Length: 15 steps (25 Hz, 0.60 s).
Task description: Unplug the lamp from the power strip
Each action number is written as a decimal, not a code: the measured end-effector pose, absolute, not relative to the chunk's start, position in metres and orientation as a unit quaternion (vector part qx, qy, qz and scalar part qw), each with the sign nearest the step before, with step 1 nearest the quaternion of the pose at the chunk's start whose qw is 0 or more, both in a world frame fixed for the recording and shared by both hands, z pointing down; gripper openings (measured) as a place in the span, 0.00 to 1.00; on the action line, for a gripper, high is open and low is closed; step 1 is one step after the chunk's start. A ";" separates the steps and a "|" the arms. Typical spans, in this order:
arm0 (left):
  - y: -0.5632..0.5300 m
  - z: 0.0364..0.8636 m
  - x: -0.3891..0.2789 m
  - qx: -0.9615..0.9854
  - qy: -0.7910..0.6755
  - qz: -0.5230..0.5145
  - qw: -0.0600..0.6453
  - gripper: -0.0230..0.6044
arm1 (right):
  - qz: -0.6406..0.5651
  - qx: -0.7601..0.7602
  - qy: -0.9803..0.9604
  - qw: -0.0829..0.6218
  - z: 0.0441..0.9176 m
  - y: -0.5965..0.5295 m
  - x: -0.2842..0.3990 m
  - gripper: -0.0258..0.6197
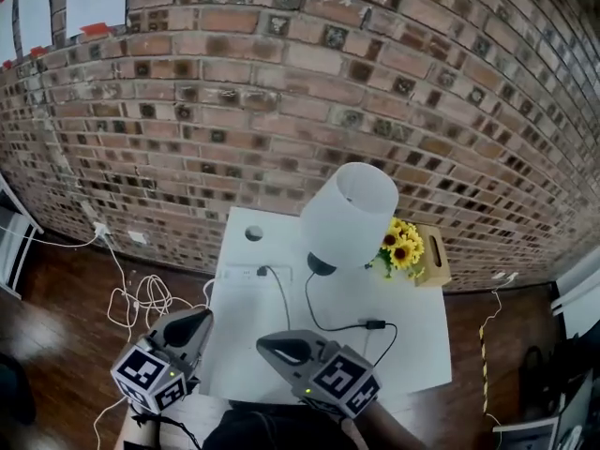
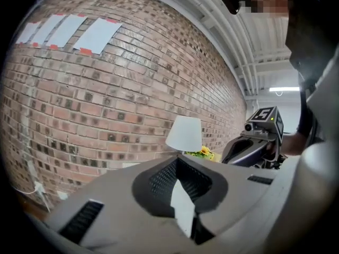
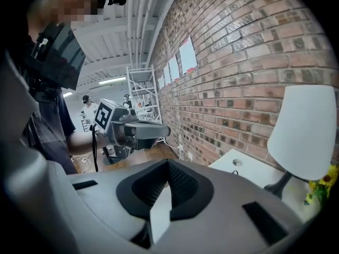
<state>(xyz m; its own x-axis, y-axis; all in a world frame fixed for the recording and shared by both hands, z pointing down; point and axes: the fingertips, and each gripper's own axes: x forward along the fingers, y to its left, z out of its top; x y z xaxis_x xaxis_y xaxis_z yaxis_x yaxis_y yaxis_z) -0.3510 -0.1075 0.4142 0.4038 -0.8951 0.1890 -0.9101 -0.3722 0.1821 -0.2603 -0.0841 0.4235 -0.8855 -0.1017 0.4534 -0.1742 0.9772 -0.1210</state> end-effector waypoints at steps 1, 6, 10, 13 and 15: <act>-0.112 0.416 -0.348 0.833 -0.536 0.028 0.130 0.06 | 0.080 0.080 -0.967 0.228 0.423 -0.086 -0.259 0.04; -0.132 0.417 -0.336 0.849 -0.512 0.036 0.126 0.06 | 0.086 0.115 -0.963 0.228 0.425 -0.099 -0.246 0.04; -0.144 0.420 -0.332 0.851 -0.507 0.054 0.125 0.06 | 0.096 0.131 -0.961 0.222 0.428 -0.114 -0.237 0.04; -0.153 0.422 -0.328 0.847 -0.508 0.036 0.151 0.06 | 0.109 0.136 -0.960 0.218 0.436 -0.129 -0.233 0.04; -0.159 0.425 -0.324 0.846 -0.506 0.030 0.164 0.06 | 0.118 0.143 -0.957 0.221 0.445 -0.142 -0.228 0.04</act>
<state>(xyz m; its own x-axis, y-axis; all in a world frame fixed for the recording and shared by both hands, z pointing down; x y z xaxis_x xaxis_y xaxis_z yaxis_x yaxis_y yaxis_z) -0.3237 -0.1593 0.4247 0.4852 -0.8473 0.2162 -0.8668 -0.4334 0.2467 -0.2279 -0.1417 0.4451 -0.8612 -0.2224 0.4570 -0.3269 0.9309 -0.1629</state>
